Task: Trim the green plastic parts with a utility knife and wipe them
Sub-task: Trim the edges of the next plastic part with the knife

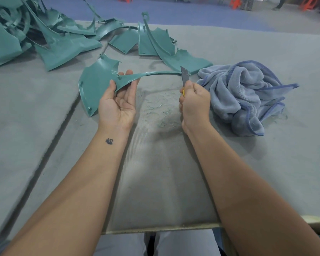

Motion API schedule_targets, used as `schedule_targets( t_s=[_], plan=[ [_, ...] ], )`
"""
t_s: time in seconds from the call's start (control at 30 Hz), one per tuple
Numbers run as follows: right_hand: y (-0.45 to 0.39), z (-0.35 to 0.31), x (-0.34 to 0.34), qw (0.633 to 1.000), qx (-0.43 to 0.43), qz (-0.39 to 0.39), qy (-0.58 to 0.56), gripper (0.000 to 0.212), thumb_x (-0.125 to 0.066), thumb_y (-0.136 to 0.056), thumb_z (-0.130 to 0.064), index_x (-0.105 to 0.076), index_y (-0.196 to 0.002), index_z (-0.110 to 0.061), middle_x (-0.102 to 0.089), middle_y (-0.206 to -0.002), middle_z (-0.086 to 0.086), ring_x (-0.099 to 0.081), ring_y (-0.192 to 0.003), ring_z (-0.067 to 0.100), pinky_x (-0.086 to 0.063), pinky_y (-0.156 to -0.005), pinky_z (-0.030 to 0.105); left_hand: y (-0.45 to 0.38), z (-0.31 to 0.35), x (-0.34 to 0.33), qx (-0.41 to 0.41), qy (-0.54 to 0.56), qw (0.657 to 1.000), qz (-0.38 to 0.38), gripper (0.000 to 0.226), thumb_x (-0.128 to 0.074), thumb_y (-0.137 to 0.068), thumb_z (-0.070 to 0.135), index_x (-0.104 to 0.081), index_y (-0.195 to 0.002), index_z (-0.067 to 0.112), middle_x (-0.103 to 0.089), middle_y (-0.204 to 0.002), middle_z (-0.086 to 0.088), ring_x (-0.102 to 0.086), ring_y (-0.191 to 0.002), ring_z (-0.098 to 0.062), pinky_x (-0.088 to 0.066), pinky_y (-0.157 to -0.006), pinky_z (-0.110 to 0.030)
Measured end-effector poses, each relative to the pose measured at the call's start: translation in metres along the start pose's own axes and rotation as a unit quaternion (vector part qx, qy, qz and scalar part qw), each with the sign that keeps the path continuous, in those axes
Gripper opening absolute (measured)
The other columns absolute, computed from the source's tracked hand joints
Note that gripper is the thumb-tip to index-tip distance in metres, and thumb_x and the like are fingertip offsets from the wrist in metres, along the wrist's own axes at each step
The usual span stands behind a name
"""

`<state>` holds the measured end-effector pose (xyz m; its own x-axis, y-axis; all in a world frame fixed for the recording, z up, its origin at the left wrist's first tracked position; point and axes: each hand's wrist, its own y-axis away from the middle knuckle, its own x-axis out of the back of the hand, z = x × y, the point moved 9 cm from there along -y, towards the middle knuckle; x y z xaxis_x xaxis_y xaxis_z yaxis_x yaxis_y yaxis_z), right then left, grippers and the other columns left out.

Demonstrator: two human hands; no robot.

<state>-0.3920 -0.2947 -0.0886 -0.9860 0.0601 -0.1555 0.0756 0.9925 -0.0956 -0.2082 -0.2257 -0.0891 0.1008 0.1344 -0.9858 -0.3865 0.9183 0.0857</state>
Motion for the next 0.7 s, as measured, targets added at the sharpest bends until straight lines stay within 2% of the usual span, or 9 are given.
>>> schedule_targets(
  t_s=[0.13, 0.2, 0.3, 0.4, 0.47, 0.53, 0.57, 0.63, 0.7],
  plan=[
    [0.014, -0.011, -0.026, 0.986, 0.084, -0.08, 0.121, 0.044, -0.046, -0.096, -0.015, -0.042, -0.053, -0.023, -0.034, -0.046, -0.008, -0.028, -0.046, 0.012, -0.025, -0.049, 0.028, 0.001, -0.016, 0.003, 0.017, -0.095, 0.995, 0.015, 0.024, -0.04, -0.103, 0.011, -0.057, -0.101, -0.007, -0.071, -0.081, -0.021, -0.063, -0.11, -0.03, -0.055, -0.082, -0.041],
    [0.016, -0.01, -0.026, 0.99, 0.066, -0.084, 0.09, 0.043, -0.045, -0.098, -0.018, -0.045, -0.055, -0.023, -0.035, -0.046, -0.01, -0.028, -0.045, 0.01, -0.025, -0.045, 0.027, 0.002, -0.019, 0.004, 0.017, -0.113, 0.993, 0.02, 0.026, -0.041, -0.103, 0.013, -0.056, -0.108, -0.007, -0.072, -0.082, -0.021, -0.063, -0.109, -0.03, -0.058, -0.078, -0.039],
    [0.011, -0.019, -0.006, 0.997, 0.069, -0.034, -0.014, 0.039, -0.044, -0.097, -0.019, -0.046, -0.059, -0.025, -0.036, -0.051, -0.013, -0.029, -0.047, 0.007, -0.024, -0.043, 0.024, -0.002, -0.005, 0.009, -0.009, -0.147, 0.988, 0.039, 0.034, -0.041, -0.103, 0.02, -0.055, -0.121, -0.005, -0.072, -0.09, -0.02, -0.068, -0.102, -0.033, -0.06, -0.076, -0.037],
    [0.009, -0.041, 0.013, 0.988, 0.144, 0.044, 0.019, 0.031, -0.044, -0.094, -0.024, -0.043, -0.063, -0.027, -0.039, -0.057, -0.004, -0.032, -0.055, 0.019, -0.029, -0.051, 0.037, -0.005, 0.007, 0.01, -0.017, -0.247, 0.967, 0.062, 0.044, -0.03, -0.104, 0.036, -0.06, -0.106, 0.004, -0.071, -0.081, -0.009, -0.072, -0.075, -0.021, -0.059, -0.064, -0.031],
    [0.01, -0.05, 0.021, 0.979, 0.176, 0.082, 0.067, 0.028, -0.043, -0.094, -0.028, -0.041, -0.066, -0.025, -0.04, -0.06, 0.006, -0.034, -0.058, 0.031, -0.035, -0.054, 0.049, -0.008, 0.014, 0.013, -0.022, -0.312, 0.945, 0.093, 0.055, -0.022, -0.103, 0.047, -0.06, -0.093, 0.009, -0.065, -0.07, -0.003, -0.064, -0.059, -0.015, -0.054, -0.056, -0.024],
    [0.009, -0.056, 0.022, 0.974, 0.193, 0.079, 0.088, 0.027, -0.044, -0.094, -0.029, -0.04, -0.068, -0.025, -0.041, -0.062, 0.015, -0.038, -0.059, 0.037, -0.039, -0.056, 0.053, -0.01, 0.017, 0.013, -0.006, -0.355, 0.928, 0.109, 0.064, -0.016, -0.101, 0.055, -0.057, -0.078, 0.012, -0.054, -0.058, 0.001, -0.05, -0.046, -0.01, -0.045, -0.046, -0.017],
    [0.01, -0.058, 0.019, 0.974, 0.199, 0.061, 0.092, 0.026, -0.045, -0.094, -0.028, -0.042, -0.069, -0.025, -0.042, -0.061, 0.016, -0.037, -0.057, 0.033, -0.039, -0.055, 0.05, -0.011, 0.017, 0.012, 0.015, -0.369, 0.924, 0.105, 0.064, -0.015, -0.1, 0.057, -0.055, -0.075, 0.013, -0.048, -0.055, 0.003, -0.044, -0.042, -0.009, -0.039, -0.043, -0.015],
    [0.013, -0.055, 0.006, 0.978, 0.19, 0.001, 0.082, 0.024, -0.047, -0.095, -0.026, -0.046, -0.071, -0.026, -0.046, -0.058, 0.007, -0.038, -0.053, 0.021, -0.037, -0.049, 0.039, -0.007, 0.009, 0.007, 0.071, -0.382, 0.918, 0.074, 0.055, -0.022, -0.098, 0.053, -0.054, -0.08, 0.013, -0.041, -0.056, 0.005, -0.037, -0.044, -0.008, -0.032, -0.043, -0.015],
    [0.016, -0.049, -0.012, 0.982, 0.163, -0.064, 0.071, 0.021, -0.049, -0.095, -0.023, -0.051, -0.075, -0.026, -0.051, -0.059, -0.001, -0.045, -0.054, 0.014, -0.039, -0.048, 0.027, -0.002, -0.002, -0.003, 0.108, -0.364, 0.925, 0.021, 0.029, -0.033, -0.096, 0.036, -0.05, -0.097, 0.013, -0.04, -0.062, 0.003, -0.039, -0.049, -0.01, -0.039, -0.047, -0.019]
  ],
)
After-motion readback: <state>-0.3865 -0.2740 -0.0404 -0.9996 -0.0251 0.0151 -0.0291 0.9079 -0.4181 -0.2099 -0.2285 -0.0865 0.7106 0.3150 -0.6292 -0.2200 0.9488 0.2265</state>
